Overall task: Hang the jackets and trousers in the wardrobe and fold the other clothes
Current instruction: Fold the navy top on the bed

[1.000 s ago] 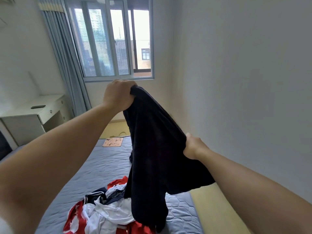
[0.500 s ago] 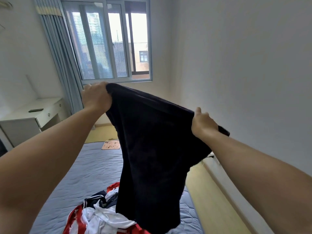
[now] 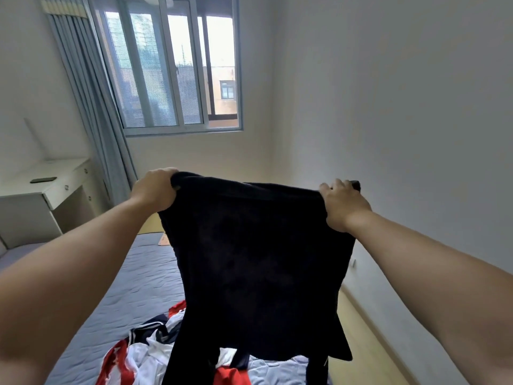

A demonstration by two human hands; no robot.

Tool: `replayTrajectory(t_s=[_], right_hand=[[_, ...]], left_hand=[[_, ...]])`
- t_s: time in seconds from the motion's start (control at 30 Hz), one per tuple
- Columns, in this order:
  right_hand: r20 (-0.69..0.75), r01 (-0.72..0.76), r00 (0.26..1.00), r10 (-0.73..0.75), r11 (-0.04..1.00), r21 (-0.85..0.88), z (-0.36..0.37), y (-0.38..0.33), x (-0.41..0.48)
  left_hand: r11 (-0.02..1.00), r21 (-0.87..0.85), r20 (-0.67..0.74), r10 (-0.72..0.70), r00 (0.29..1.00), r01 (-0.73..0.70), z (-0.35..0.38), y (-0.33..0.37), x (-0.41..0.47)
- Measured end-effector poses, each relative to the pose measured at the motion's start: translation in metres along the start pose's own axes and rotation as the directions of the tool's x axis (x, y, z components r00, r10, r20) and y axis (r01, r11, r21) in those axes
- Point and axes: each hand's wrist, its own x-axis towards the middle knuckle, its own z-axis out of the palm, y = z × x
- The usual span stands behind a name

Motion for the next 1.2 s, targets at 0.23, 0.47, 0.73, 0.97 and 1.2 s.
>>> replayTrajectory(t_s=[0.23, 0.47, 0.73, 0.97, 1.2], right_hand=[[0.089, -0.235, 0.971, 0.224, 0.959, 0.160, 0.014, -0.017, 0.001], [0.147, -0.222, 0.970, 0.193, 0.950, 0.218, 0.028, -0.021, -0.002], [0.303, -0.051, 0.953, 0.021, 0.994, 0.092, 0.038, -0.024, -0.002], [0.282, -0.087, 0.956, 0.078, 0.996, 0.018, 0.050, -0.016, 0.005], [0.178, -0.075, 0.982, 0.067, 0.996, 0.037, 0.064, -0.011, 0.012]], left_hand=[[0.985, 0.103, 0.169, 0.120, 0.978, -0.138, 0.007, -0.005, -0.008], [0.825, 0.464, 0.250, 0.228, 0.941, -0.323, 0.020, -0.001, -0.026], [0.924, 0.337, 0.497, -0.011, 0.868, -0.181, 0.053, -0.027, -0.023], [0.977, 0.194, 0.535, -0.034, 0.844, -0.084, 0.081, -0.031, -0.012], [0.991, 0.071, 0.504, 0.061, 0.861, -0.112, 0.086, -0.039, 0.003]])
